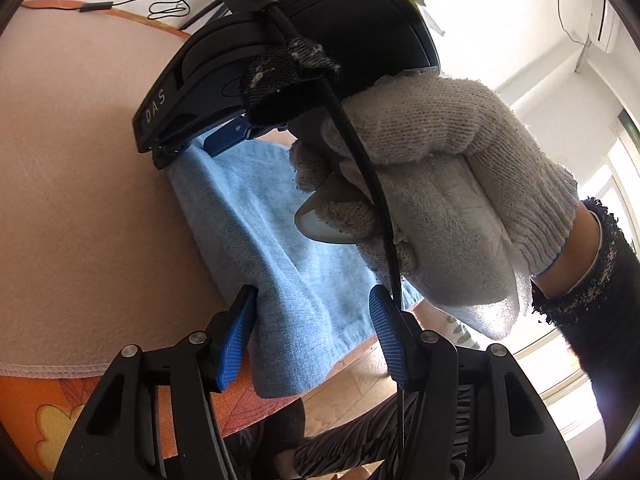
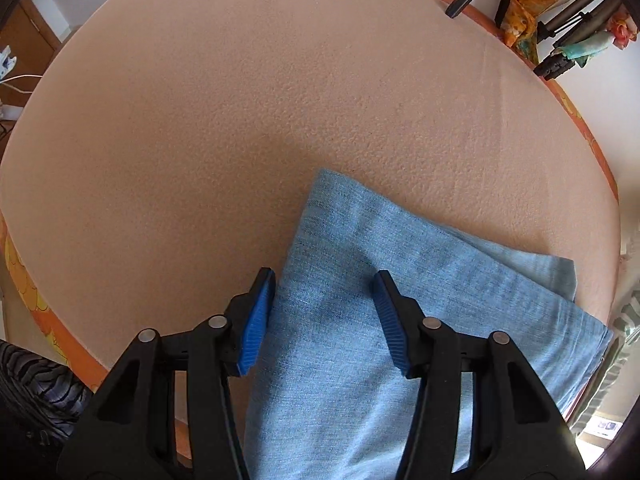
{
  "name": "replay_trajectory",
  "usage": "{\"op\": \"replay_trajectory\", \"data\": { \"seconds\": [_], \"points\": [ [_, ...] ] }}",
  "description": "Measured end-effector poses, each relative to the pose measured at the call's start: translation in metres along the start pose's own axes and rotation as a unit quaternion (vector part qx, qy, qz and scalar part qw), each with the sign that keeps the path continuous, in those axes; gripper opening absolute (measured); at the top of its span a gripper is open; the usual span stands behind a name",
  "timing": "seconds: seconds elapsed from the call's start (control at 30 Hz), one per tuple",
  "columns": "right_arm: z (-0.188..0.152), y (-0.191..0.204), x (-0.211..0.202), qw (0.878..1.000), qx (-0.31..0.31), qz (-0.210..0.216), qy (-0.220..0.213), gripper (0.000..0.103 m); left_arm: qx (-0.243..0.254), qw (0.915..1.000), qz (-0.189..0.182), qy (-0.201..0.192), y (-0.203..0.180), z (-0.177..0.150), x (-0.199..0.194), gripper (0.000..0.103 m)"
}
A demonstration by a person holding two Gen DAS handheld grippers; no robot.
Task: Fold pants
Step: 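Close both tools on the folded edge of the jeans, then lift the jeans edge with both tools and fold it over again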
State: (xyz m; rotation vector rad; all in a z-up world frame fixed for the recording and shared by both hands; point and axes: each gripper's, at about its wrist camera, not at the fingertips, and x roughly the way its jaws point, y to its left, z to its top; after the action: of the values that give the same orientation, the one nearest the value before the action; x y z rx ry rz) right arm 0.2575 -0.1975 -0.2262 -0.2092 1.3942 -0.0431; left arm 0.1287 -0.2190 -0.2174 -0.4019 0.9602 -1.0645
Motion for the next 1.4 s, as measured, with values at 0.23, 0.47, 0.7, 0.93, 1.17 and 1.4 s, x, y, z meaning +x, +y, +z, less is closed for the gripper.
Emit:
{"op": "replay_trajectory", "data": {
  "seconds": [0.23, 0.47, 0.7, 0.93, 1.17, 1.4],
  "points": [
    [-0.018, -0.026, -0.010, 0.996, 0.047, 0.060, -0.036, 0.012, -0.039, 0.9978, 0.048, 0.024, 0.009, -0.006, 0.009, 0.059],
    [-0.043, -0.061, -0.034, 0.978, 0.115, 0.144, -0.100, 0.008, -0.030, 0.9989, 0.003, 0.036, 0.005, -0.017, 0.020, 0.034],
    [-0.059, -0.058, -0.069, 0.962, 0.123, 0.180, -0.162, 0.007, 0.002, 0.9996, -0.025, 0.012, 0.000, -0.015, -0.002, 0.019],
    [-0.049, -0.052, -0.038, 0.961, 0.146, 0.193, -0.137, 0.006, 0.005, 0.9998, -0.011, 0.018, 0.006, -0.032, -0.015, 0.017],
    [-0.044, -0.063, -0.051, 0.953, 0.151, 0.213, -0.156, 0.006, 0.015, 0.9994, -0.030, 0.002, -0.016, -0.015, -0.027, 0.016],
    [-0.050, -0.091, -0.093, 0.930, 0.161, 0.261, -0.201, 0.006, 0.063, 0.9961, -0.056, -0.024, -0.061, -0.002, -0.042, 0.015]
  ]
}}
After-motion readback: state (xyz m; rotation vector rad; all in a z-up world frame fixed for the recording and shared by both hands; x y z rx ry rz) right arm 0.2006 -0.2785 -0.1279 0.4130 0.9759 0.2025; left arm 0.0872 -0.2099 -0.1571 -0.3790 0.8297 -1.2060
